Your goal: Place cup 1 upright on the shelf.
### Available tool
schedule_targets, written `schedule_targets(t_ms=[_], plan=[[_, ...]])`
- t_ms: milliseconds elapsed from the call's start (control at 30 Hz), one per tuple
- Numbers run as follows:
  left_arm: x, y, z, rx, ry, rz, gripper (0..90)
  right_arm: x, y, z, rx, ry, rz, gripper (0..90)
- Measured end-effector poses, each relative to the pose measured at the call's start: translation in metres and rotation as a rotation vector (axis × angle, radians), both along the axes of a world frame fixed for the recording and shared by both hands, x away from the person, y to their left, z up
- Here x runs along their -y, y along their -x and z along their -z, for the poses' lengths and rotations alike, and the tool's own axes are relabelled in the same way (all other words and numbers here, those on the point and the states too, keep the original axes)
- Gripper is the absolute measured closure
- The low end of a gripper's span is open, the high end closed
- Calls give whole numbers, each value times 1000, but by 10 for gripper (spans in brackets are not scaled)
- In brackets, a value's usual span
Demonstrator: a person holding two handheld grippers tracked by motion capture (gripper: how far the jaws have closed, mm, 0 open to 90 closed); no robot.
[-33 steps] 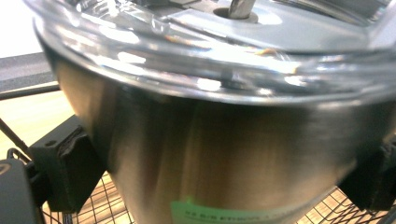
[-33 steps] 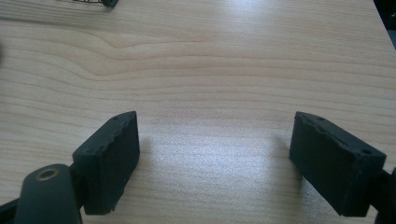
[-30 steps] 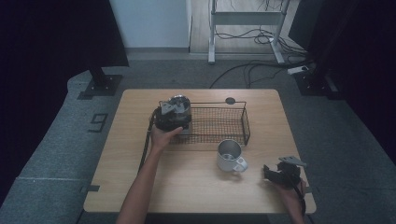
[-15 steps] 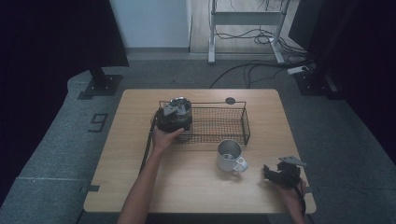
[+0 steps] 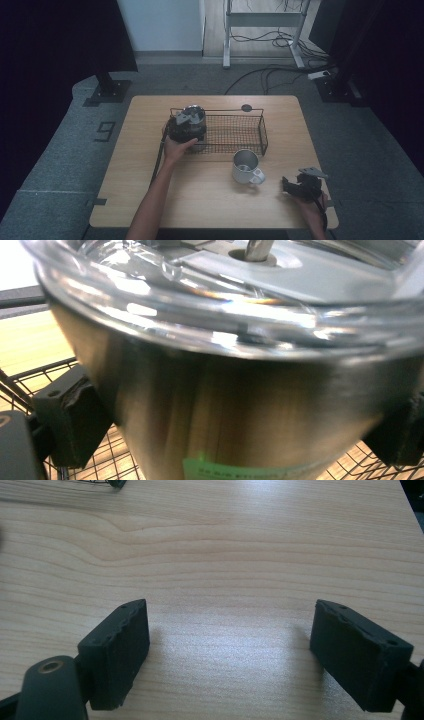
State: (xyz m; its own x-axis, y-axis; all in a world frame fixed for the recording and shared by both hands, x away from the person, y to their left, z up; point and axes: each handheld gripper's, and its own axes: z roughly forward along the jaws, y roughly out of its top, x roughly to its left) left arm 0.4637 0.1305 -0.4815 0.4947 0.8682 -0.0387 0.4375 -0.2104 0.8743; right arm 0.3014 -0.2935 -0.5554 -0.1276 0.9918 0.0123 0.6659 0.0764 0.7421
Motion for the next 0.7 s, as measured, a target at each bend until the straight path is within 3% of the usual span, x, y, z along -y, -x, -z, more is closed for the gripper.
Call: schedule_targets(t_ms=[700], plan=[[0, 9, 3, 11, -9, -4, 40, 0, 0, 0, 0, 0, 0, 157]])
